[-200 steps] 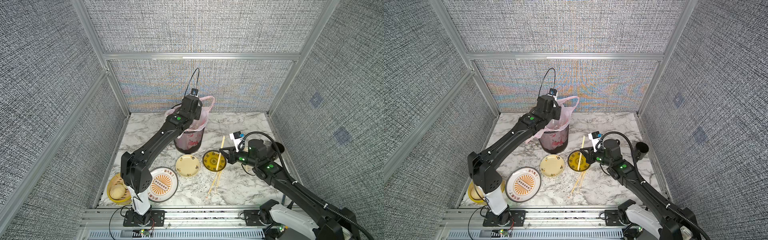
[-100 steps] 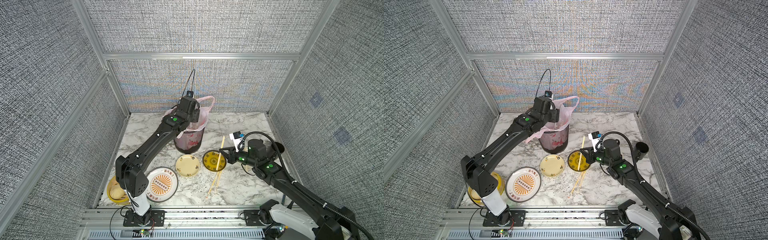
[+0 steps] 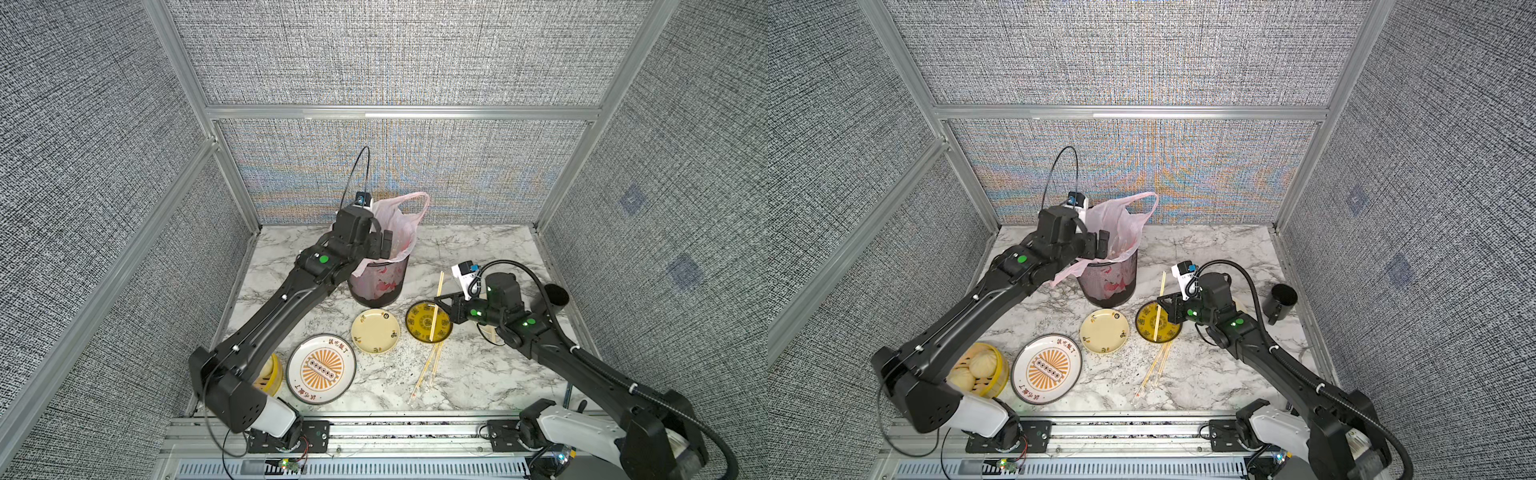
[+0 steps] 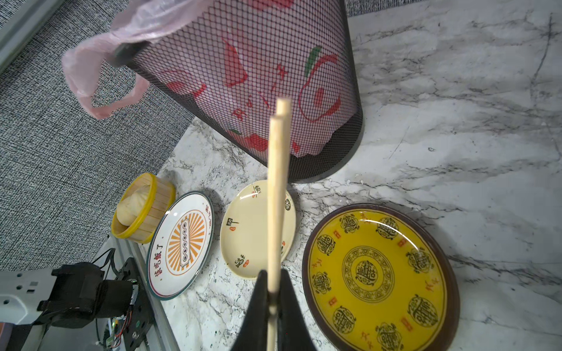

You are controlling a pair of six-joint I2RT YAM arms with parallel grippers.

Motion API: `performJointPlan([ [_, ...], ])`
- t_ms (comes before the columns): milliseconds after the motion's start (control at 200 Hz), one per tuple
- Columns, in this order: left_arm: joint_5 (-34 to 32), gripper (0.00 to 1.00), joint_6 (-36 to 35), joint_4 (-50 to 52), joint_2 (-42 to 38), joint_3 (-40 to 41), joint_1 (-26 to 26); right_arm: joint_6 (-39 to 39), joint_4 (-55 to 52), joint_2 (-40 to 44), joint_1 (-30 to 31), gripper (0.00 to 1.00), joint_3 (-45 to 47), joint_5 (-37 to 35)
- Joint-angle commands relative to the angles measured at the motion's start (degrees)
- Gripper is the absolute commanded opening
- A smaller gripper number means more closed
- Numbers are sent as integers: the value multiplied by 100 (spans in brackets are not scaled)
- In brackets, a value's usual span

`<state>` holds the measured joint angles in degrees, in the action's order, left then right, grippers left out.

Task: Remove the packaging of disposable chopsticks
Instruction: Place the packet bag in the trash bin, then place the disposable chopsticks on the plate.

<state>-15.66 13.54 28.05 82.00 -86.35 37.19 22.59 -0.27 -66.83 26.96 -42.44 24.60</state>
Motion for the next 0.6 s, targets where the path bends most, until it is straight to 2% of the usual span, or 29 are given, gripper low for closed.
performJointPlan([
  [0, 660, 98, 113, -571, -666, 694, 96, 149, -660, -429, -7, 0, -397, 213],
  [130, 1111, 97, 300, -964, -1594, 1768, 281, 298, -907, -923, -7, 0, -690, 499],
  [360, 1767, 96, 685, -1683, -2959, 3602, 474, 446, -1247, -1269, -87, 0, -686, 212],
  [495, 2424, 93, 889, -2077, -3028, 4259, 530, 400, -1576, -1762, -266, 0, -920, 230],
  [596, 2267, 93, 811, -2234, -2907, 4540, 765, 371, -1779, -2244, -356, 0, -1228, 594],
])
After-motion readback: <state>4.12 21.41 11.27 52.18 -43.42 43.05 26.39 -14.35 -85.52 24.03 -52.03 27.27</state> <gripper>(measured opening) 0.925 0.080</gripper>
